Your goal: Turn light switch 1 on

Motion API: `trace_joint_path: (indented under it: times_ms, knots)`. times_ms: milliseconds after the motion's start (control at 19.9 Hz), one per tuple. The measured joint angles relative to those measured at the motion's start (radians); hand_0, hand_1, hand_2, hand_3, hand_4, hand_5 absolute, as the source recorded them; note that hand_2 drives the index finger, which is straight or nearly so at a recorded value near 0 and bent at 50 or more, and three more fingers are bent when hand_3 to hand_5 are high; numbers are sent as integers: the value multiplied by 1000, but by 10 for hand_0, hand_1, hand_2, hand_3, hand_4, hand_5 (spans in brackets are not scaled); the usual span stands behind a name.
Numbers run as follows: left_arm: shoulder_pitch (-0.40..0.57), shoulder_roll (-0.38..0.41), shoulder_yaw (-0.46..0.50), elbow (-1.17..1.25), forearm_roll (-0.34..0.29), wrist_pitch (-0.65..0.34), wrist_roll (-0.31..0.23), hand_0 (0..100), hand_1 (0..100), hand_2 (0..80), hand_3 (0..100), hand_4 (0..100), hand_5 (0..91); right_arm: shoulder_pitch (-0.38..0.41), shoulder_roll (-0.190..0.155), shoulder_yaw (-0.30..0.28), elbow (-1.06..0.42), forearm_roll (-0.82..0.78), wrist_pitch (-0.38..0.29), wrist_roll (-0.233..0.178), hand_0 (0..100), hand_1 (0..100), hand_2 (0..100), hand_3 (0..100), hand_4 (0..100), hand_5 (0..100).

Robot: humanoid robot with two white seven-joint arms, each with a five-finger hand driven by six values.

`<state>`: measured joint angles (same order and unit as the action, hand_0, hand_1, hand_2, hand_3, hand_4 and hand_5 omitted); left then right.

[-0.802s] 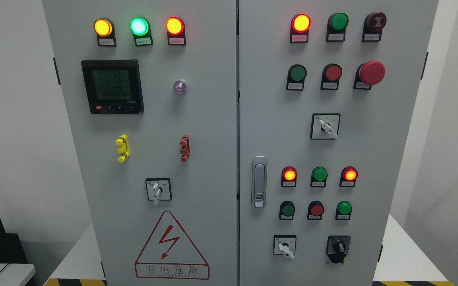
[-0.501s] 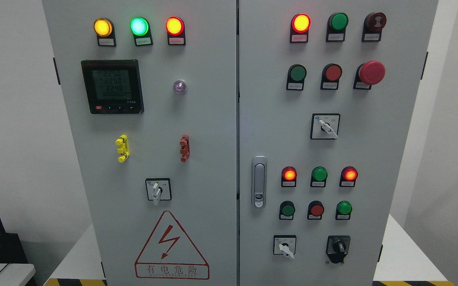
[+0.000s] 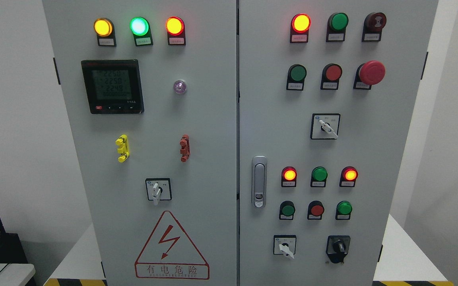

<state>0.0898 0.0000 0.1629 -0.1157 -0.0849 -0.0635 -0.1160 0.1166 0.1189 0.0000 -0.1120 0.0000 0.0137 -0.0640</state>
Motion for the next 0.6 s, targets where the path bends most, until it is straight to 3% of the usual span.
trace_joint_path:
  times_ms: [301, 602]
  knots:
    - [39, 0, 26, -70, 2, -2, 16, 383, 78, 0, 0, 0, 0, 0, 0, 0, 0, 0, 0, 0, 120, 389, 0, 0, 0, 0]
    - [97, 0, 134, -199, -2, -19, 17, 385, 88, 0, 0, 22, 0, 0, 0, 0, 0, 0, 0, 0, 120, 389, 0, 0, 0, 0]
